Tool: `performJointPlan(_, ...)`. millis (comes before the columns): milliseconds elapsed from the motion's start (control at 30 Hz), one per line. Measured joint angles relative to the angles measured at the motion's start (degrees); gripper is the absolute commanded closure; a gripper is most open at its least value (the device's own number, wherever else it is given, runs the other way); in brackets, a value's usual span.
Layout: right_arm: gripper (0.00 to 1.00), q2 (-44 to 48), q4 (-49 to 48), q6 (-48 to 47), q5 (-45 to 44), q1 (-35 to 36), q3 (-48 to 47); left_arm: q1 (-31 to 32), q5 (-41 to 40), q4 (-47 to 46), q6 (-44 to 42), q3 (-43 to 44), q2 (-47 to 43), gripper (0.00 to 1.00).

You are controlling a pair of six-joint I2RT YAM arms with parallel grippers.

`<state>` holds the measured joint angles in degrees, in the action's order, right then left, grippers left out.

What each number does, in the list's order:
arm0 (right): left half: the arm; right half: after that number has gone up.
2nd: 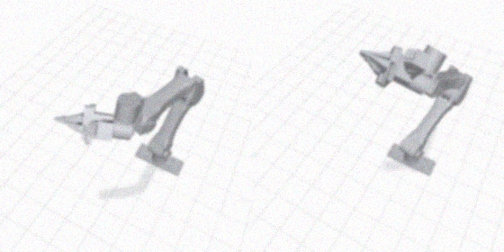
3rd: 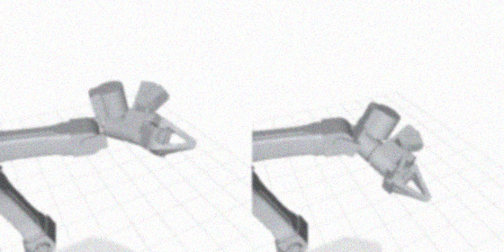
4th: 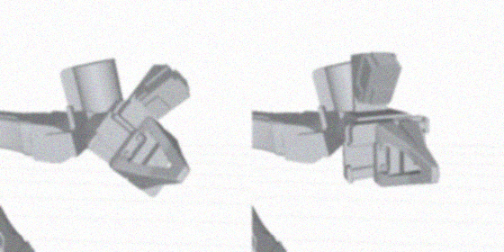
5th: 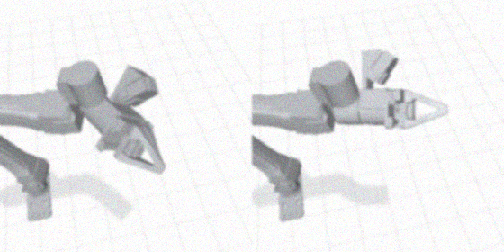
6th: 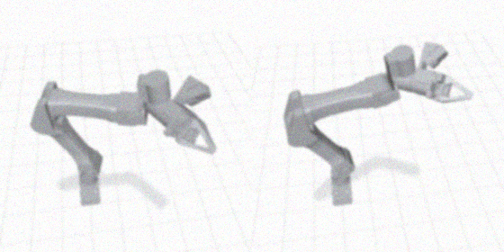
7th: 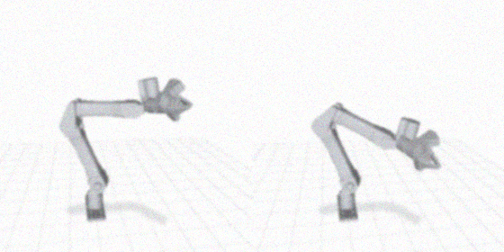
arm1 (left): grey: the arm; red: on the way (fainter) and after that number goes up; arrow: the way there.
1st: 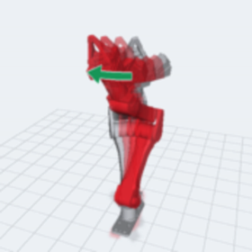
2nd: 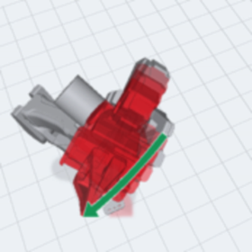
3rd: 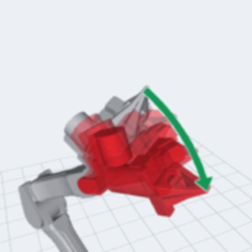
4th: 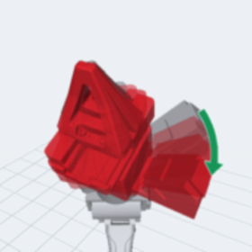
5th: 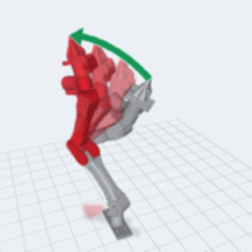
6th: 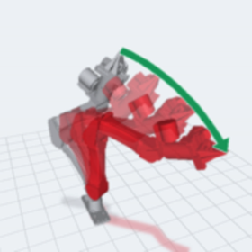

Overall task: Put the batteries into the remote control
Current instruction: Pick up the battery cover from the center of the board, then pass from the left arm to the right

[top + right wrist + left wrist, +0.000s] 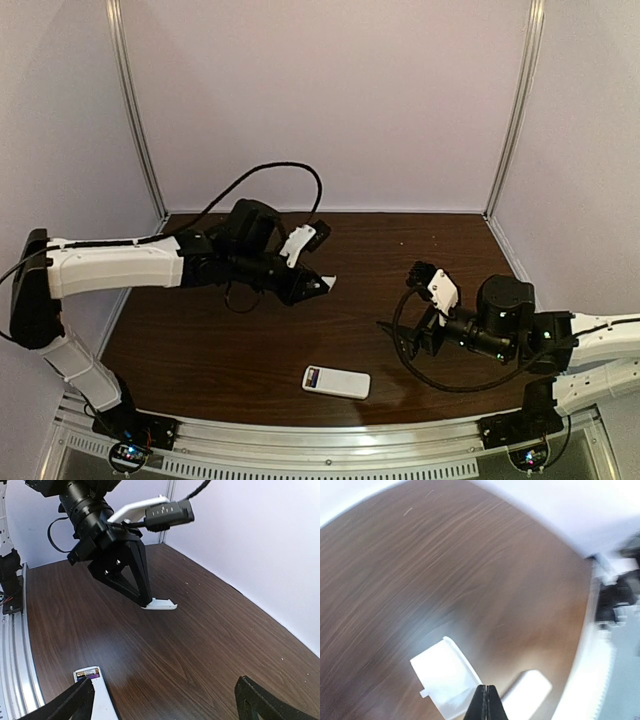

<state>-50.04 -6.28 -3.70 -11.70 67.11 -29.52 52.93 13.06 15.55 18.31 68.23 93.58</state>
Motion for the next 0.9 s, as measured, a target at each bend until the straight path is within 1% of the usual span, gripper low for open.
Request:
performJointPlan(67,0.01,0.13,-1.92,-1.77,1.68,0.0,0.11,0.0,7.02,-4.87,0.17,-2.89,-5.07,1.0)
performJointPlan(200,0.05,0.13,-6.73,-4.52,4.55,0.02,0.2,0.02,17.18,-13.2,1.33,-9.05,-12.07,1.0)
performJointPlan(267,0.08,-0.94,-9.09,-6.08,6.29,0.0,-0.24,0.02,21.2,-16.15,2.01,-11.21,-14.45,1.0)
performJointPlan(367,0.15,-3.67,-9.99,-8.33,9.27,0.07,-1.95,0.04,26.38,-19.04,2.73,-12.61,-16.15,1.0)
performJointPlan(533,0.24,-5.4,-7.41,-12.0,14.67,0.96,-5.81,0.55,33.75,-19.45,1.84,-12.74,-17.25,1.0)
performJointPlan(633,0.31,-4.5,-4.98,-12.92,18.64,1.46,-7.48,0.61,37.83,-18.01,0.63,-12.74,-17.99,1.0)
performJointPlan(900,0.4,-3.93,0.7,-13.68,26.8,2.95,-11.47,0.83,46.64,-17.4,0.07,-12.74,-18.25,1.0)
